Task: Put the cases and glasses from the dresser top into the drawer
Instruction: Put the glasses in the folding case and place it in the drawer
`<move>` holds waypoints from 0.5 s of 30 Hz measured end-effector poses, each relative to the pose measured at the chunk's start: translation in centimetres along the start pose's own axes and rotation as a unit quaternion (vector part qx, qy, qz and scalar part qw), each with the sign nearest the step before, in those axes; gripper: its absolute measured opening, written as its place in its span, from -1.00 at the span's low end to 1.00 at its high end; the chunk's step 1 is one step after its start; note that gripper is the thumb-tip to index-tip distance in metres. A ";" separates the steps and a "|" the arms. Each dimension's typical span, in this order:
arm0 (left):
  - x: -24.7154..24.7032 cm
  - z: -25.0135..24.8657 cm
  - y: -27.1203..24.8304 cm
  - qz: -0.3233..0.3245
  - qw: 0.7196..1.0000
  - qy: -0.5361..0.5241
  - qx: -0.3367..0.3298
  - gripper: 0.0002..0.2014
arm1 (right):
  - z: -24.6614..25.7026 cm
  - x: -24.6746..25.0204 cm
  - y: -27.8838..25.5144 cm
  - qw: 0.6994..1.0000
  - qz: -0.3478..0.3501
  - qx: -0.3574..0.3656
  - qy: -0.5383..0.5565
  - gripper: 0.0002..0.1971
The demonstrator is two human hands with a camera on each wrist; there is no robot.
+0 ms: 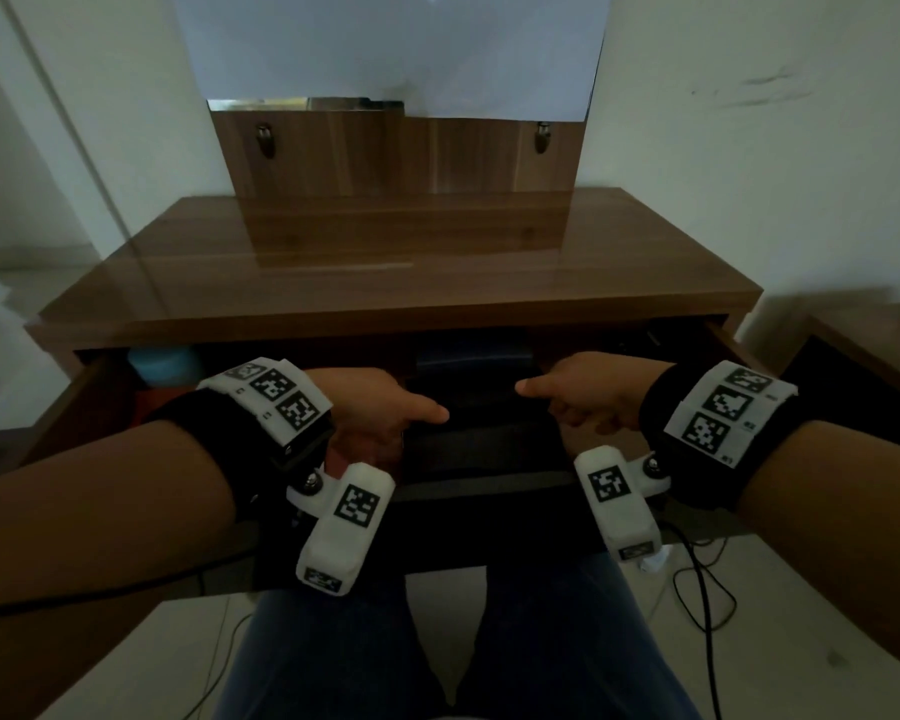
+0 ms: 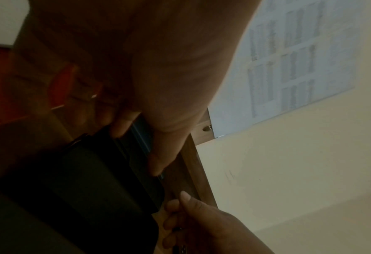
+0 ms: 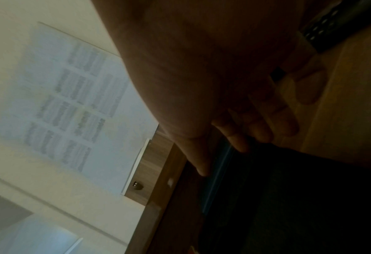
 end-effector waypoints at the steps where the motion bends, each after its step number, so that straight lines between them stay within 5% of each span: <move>1: 0.0 -0.5 -0.3 0.000 0.999 0.047 -0.010 -0.54 | 0.5 -0.1 -0.2 1.000 0.003 0.009 -0.004 -0.35; 6: -2.9 -1.1 -1.4 0.120 0.990 0.060 -0.039 -0.69 | 1.8 -2.5 -1.2 0.994 0.076 0.045 -0.069 -0.58; 9: -4.5 -0.4 -1.4 0.184 0.977 0.094 -0.046 -0.43 | 1.8 -4.5 -1.8 0.983 0.136 0.066 -0.105 -0.74; 15: -5.9 -0.6 -2.0 0.224 0.962 0.134 -0.073 -0.62 | 2.1 -7.0 -2.4 0.959 0.225 0.105 -0.134 -0.71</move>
Point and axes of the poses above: each hand's wrist, its own y-axis towards the middle knuckle, its own x-axis out of the back of the hand, z = x × y, the point moved 10 cm from there along y, towards the middle knuckle, and after that the axes turned 8 degrees about z, right-handed, at the moved point
